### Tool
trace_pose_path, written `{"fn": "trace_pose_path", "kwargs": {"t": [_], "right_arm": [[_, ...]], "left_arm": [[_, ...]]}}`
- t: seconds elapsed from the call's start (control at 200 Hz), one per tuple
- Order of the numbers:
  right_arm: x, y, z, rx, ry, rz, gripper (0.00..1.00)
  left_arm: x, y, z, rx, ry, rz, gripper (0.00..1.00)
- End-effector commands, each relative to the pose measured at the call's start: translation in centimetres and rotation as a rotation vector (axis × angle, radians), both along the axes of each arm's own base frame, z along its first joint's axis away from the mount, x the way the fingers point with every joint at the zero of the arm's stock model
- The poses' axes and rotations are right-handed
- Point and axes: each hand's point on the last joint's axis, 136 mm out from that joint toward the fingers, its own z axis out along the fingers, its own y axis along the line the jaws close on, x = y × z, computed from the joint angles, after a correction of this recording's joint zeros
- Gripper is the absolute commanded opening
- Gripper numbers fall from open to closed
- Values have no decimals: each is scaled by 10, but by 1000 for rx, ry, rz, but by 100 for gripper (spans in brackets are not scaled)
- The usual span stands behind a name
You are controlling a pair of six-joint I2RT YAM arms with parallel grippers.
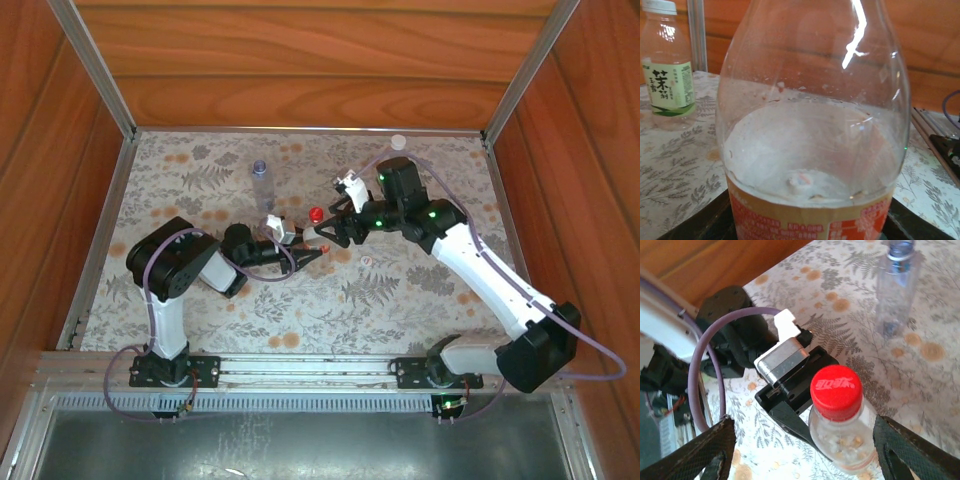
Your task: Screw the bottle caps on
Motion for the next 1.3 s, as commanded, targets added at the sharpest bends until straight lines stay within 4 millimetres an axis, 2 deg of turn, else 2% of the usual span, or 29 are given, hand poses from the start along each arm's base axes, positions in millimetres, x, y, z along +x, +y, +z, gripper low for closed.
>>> {"fn": "trace_pose_path", "kwargs": {"t": [0.0, 0.15, 0.47, 0.785, 0.92, 1.14, 1.294], "right_arm": [[-10, 9, 10, 5, -180, 230, 77], [-10, 9, 8, -33, -189, 278, 73], [-8, 17, 3, -22, -126, 308, 55], [16, 17, -2, -51, -154, 207, 58], [18, 18, -2, -43, -133, 208, 56], [14, 18, -6, -47, -92, 233, 49], [14, 19, -6, -46, -80, 235, 40]], "left_arm": [[-22, 3, -25, 71, 115, -94, 55], [-26, 3, -24, 72, 117, -117, 55], [-28, 1, -23, 68, 123, -144, 55], [-29, 1, -23, 69, 128, -153, 55], [-29, 1, -24, 71, 128, -155, 55], [-29, 1, -25, 72, 129, -155, 54], [-29, 1, -25, 73, 130, -153, 54]]}}
